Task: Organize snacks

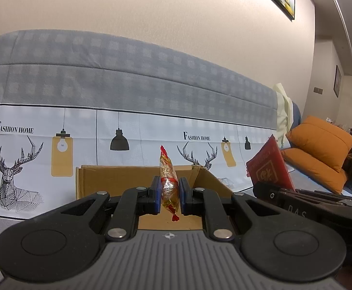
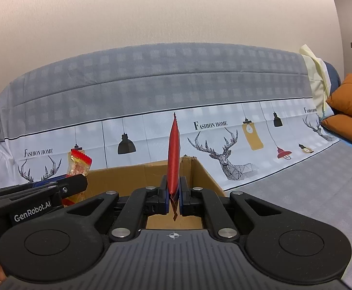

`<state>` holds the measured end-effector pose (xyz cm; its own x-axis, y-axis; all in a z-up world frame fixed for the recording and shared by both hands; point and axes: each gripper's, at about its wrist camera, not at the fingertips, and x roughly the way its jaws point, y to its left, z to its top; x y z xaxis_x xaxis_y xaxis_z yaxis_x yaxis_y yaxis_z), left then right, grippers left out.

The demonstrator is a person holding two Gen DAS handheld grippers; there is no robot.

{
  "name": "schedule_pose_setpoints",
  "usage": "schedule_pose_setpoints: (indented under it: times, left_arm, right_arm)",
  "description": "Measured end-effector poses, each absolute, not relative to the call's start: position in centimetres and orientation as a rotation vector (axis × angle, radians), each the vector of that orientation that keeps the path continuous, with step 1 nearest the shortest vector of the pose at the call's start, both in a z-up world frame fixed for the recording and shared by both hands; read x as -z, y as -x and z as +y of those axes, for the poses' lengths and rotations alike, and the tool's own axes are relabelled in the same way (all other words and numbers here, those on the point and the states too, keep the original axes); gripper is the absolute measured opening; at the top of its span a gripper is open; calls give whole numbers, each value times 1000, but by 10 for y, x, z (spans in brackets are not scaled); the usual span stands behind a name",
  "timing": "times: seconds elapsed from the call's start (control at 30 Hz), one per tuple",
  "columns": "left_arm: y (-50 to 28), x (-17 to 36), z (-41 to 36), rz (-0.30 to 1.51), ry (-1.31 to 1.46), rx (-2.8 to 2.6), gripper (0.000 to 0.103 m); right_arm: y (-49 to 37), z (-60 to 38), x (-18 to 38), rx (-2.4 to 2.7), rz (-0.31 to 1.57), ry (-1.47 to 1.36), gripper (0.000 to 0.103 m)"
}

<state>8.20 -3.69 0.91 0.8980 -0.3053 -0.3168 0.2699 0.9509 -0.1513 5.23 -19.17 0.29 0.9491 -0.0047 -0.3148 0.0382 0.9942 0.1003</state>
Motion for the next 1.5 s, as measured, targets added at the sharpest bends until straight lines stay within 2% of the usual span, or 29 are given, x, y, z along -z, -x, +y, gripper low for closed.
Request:
schedule_pose_setpoints:
  times: [0.4,0.5,0.53,0.57,0.6,0.63,0.67,0.7,0.8,0.83,0.87,0.9,0.93,1.03,1.07,1.23,1.27,1.37,1.5]
  left_arm:
    - [-83,-9,-37,349,106,302,16]
    - [-86,-7,-38,372,115,324,19]
    - [-86,-6,-38,375,115,323,26]
    - [-86,-6,-37,370,114,313,34]
    - [-85,-7,-36,362,114,305,36]
    - [-84,-7,-34,357,116,300,38]
    - [-83,-8,-32,354,122,296,41]
    - [-82,-8,-30,351,129,293,43]
    - [-75,-11,-24,333,134,294,59]
    - [-70,-13,-24,320,122,294,66]
    - [-64,-14,-24,303,103,294,74]
    - [-57,-16,-25,282,79,294,78]
    - [-50,-17,-26,265,55,296,81]
    - [-26,-19,-31,214,-43,305,83]
    - [-20,-20,-32,214,-61,321,87]
    - [0,-38,-25,321,29,258,92]
    - [6,-44,-23,351,60,242,103]
    - [22,-52,-21,414,72,190,103]
    - [50,-33,-21,498,132,139,103]
  right_arm:
    - [-52,-191,-2,22,324,-107,8]
    - [-53,-191,-1,18,336,-107,10]
    - [-53,-191,0,25,345,-103,14]
    - [-54,-191,1,38,354,-100,35]
    - [-55,-192,1,59,362,-101,66]
    - [-56,-193,2,75,363,-110,77]
    - [-55,-196,1,91,358,-124,83]
    - [-55,-199,1,99,353,-137,82]
    - [-56,-204,2,95,369,-159,84]
    - [-55,-205,2,94,375,-163,86]
    - [-55,-205,3,88,382,-165,92]
    - [-55,-205,2,77,388,-166,97]
    - [-54,-205,3,65,396,-168,97]
    - [-46,-205,1,41,396,-173,99]
    - [-43,-205,0,40,396,-169,102]
    - [-21,-213,-5,7,413,-182,103]
    - [-16,-215,-6,8,416,-180,103]
    - [5,-222,-10,9,413,-179,103]
    - [36,-230,-10,1,421,-202,103]
